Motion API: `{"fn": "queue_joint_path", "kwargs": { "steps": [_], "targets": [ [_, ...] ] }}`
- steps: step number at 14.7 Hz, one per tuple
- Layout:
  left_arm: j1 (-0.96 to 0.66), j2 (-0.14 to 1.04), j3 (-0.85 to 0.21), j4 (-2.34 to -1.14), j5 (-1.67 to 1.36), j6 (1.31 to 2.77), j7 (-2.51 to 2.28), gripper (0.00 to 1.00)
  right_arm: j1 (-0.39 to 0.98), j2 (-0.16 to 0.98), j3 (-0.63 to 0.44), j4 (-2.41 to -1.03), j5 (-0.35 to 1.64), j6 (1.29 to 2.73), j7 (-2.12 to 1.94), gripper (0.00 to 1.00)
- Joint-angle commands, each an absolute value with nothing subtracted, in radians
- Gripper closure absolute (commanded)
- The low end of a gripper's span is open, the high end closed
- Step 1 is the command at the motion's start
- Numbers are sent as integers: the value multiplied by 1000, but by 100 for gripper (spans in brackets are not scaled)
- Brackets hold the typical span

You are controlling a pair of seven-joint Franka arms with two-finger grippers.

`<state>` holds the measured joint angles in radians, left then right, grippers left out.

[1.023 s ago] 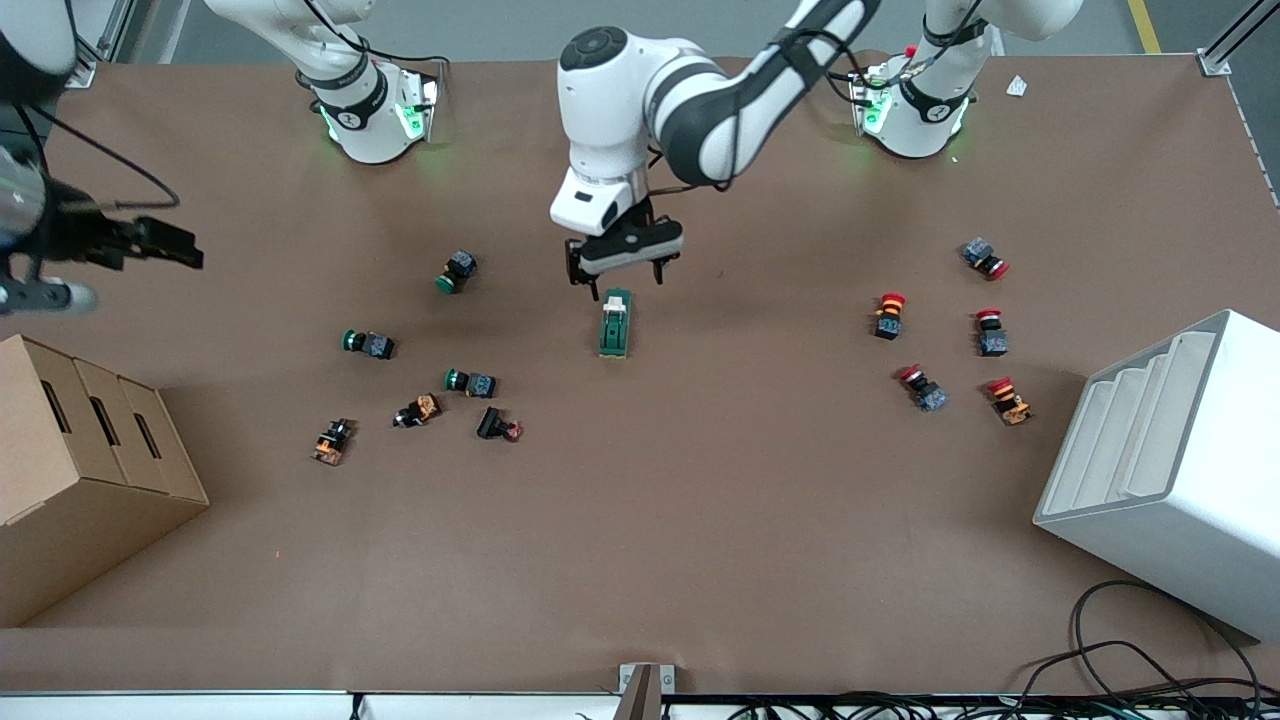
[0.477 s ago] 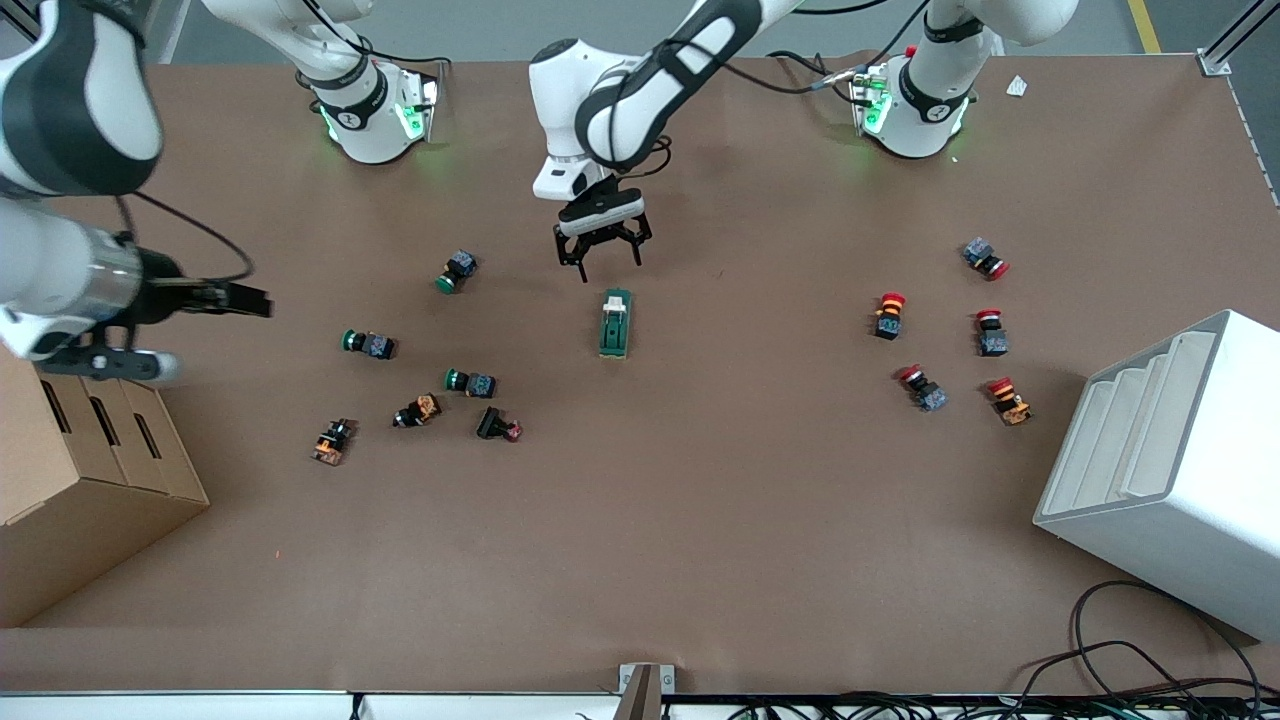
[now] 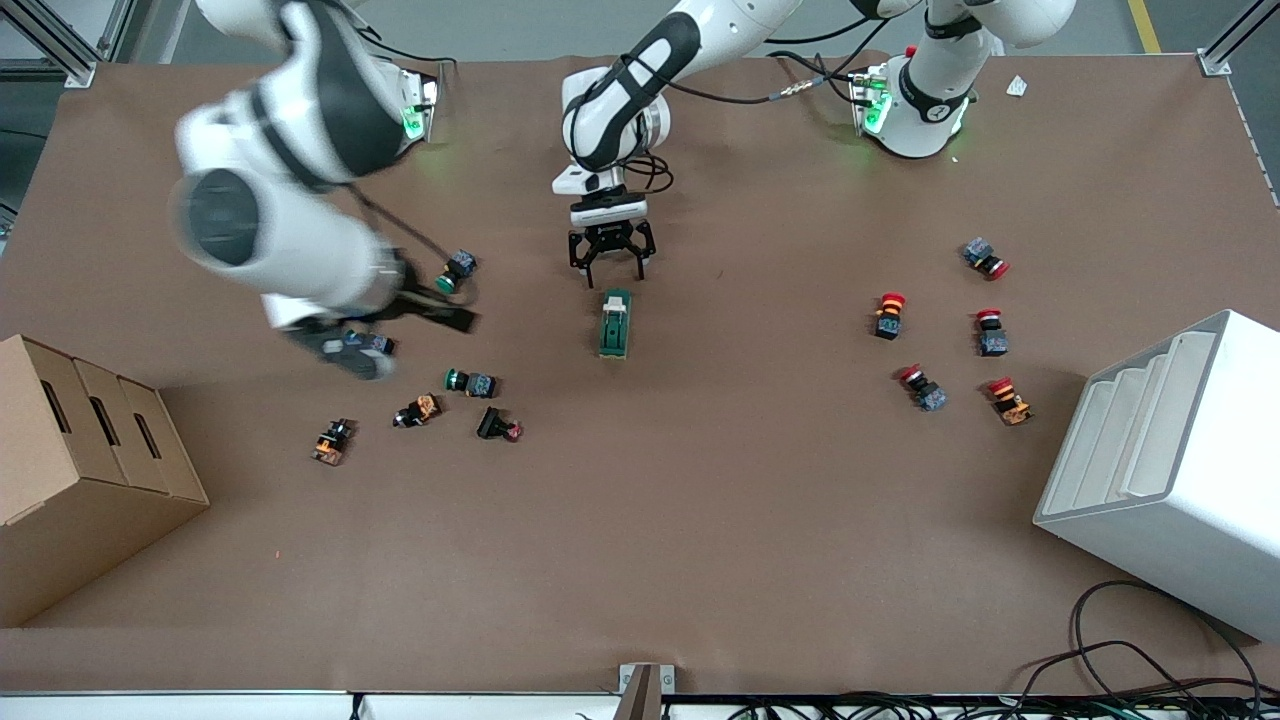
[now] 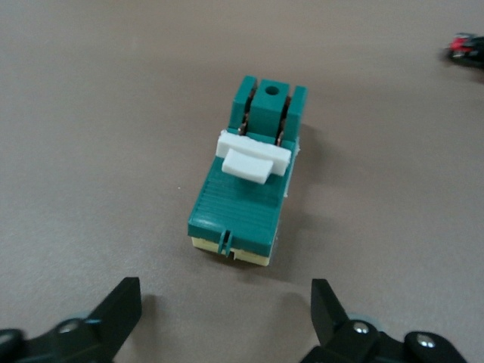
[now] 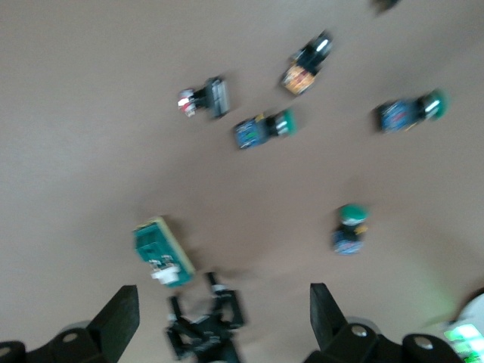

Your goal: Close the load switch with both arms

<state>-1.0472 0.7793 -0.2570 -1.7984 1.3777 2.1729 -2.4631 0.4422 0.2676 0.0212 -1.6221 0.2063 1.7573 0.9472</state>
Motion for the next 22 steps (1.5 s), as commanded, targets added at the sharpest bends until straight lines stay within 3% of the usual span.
{"fn": "queue_joint_path", "kwargs": {
  "steps": [1, 7, 14, 22],
  "targets": [
    [-1054, 756, -252, -1867, 1535, 2175, -2583, 1, 534, 310, 9, -1658, 260, 1877, 1086, 0],
    [-1055, 790, -250, -1878, 1767, 2066, -2643, 1, 641, 360, 9, -1868, 385, 2192, 1088, 0],
    [-1063, 866, -249, -1832, 1844, 1961, -2635, 1, 719, 446, 9, -1928, 396, 2353, 1088, 0],
    [-1083, 891, -247, -1822, 1844, 1951, -2617, 1, 810, 503, 9, -1967, 500, 2530, 1088, 0]
  ]
}}
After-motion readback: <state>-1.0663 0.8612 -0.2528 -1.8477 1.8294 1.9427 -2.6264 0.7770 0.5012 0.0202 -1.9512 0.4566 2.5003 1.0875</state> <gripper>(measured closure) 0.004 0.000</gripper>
